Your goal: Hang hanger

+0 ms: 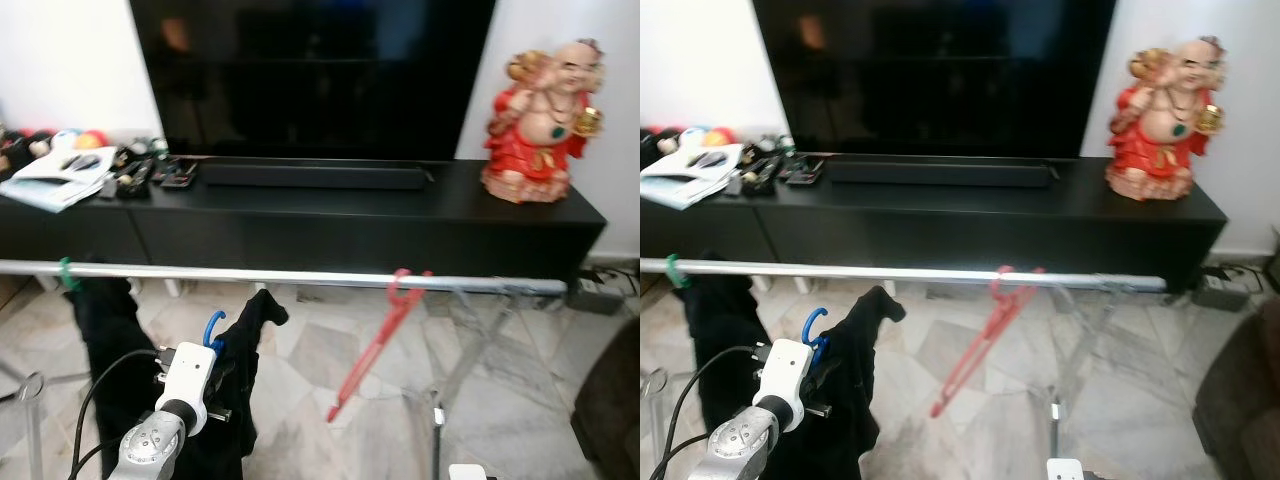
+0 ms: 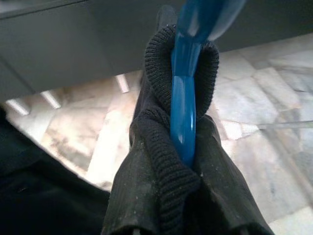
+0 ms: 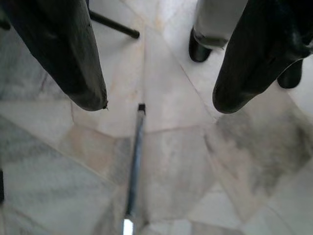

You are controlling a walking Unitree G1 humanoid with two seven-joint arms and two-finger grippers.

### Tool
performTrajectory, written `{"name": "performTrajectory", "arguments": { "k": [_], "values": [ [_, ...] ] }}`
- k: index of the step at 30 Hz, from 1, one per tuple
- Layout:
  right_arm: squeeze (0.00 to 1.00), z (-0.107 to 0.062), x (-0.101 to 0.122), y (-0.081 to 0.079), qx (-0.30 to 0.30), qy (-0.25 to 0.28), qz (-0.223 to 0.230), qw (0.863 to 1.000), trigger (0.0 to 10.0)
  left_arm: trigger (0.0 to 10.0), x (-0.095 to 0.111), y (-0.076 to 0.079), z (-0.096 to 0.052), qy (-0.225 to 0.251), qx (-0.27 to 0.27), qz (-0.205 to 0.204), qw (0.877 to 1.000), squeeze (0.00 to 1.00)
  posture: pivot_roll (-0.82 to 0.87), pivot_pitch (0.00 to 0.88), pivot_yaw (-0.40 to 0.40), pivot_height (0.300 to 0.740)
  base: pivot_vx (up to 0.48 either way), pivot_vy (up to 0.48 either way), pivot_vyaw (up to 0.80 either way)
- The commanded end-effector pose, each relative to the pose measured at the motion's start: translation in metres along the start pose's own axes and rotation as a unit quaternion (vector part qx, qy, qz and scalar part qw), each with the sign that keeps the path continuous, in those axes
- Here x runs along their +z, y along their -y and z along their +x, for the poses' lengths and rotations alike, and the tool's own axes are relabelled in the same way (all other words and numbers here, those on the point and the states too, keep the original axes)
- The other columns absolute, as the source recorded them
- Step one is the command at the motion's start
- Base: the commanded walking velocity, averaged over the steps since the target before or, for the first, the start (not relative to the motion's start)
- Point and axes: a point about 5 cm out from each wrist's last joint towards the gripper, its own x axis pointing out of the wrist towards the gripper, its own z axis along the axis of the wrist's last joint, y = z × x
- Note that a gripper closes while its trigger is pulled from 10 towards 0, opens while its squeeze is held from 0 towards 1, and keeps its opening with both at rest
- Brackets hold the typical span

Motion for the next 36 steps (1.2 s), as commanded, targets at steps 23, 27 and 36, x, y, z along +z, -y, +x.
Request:
{"name": "performTrajectory", "arguments": {
  "k": [23, 27, 36],
  "values": [
    [0.0, 0.0, -0.004, 0.004, -0.003, -0.008, 0.001, 1.0, 10.0, 10.0, -0.001, -0.004, -0.008, 0.026, 0.019, -0.029, 0.999, 0.0, 0.06, 0.0, 0.014, 0.74, 0.0, -0.011, 0.0],
    [0.0, 0.0, -0.003, 0.004, -0.002, -0.007, -0.001, 1.0, 10.0, 10.0, -0.003, -0.008, -0.011, 0.024, 0.043, -0.032, 0.998, 0.0, 0.07, 0.0, 0.012, 0.74, 0.0, 0.0, 0.0],
    [0.0, 0.0, -0.001, 0.009, -0.003, -0.005, -0.01, 1.0, 10.0, 10.0, -0.012, -0.011, -0.02, 0.018, 0.048, -0.038, 0.998, 0.0, 0.07, 0.0, -0.022, 0.74, 0.0, 0.0, 0.0]
  ]
}}
